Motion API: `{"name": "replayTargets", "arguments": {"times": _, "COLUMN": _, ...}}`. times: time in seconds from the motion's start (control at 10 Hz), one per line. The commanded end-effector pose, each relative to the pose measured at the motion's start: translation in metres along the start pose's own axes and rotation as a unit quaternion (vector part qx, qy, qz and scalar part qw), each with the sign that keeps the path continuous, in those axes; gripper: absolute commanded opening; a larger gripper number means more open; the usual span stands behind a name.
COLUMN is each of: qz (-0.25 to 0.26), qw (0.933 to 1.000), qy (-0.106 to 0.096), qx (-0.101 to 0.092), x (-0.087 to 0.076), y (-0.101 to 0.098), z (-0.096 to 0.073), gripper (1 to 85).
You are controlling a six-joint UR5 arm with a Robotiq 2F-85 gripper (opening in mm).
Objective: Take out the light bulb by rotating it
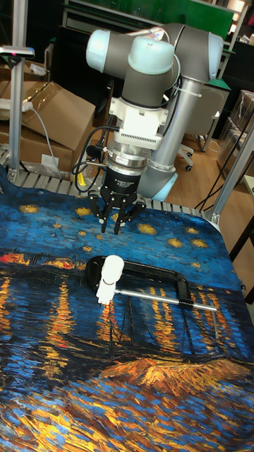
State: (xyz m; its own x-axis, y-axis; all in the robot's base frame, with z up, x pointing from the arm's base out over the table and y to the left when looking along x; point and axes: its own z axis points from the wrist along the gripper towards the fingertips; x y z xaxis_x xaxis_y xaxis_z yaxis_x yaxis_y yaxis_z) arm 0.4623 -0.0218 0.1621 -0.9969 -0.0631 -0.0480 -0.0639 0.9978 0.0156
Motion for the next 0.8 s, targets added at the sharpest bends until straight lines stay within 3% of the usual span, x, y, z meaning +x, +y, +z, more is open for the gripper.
{"name": "replayTargets", "arguments": {"times": 0.0, "qz": -0.009, "qw": 0.9999, "qy": -0.004, "qx": 0.006, "x": -0.002, "y": -0.004, "z": -0.001, "gripper": 26.7}}
{"name": "replayTargets", "arguments": {"times": 0.2, "qz": -0.040, "qw": 0.9990, "qy": -0.015, "qx": 0.014, "x": -0.008, "y": -0.007, "z": -0.001, "gripper": 28.0}}
{"name": "replayTargets", "arguments": {"times": 0.6, "qz": -0.049, "qw": 0.9978, "qy": 0.042, "qx": -0.017, "x": 0.022, "y": 0.007, "z": -0.002, "gripper": 33.0}}
{"name": "replayTargets", "arguments": {"times": 0.7, "qz": -0.043, "qw": 0.9978, "qy": 0.044, "qx": -0.022, "x": 0.023, "y": 0.010, "z": -0.003, "gripper": 33.0}}
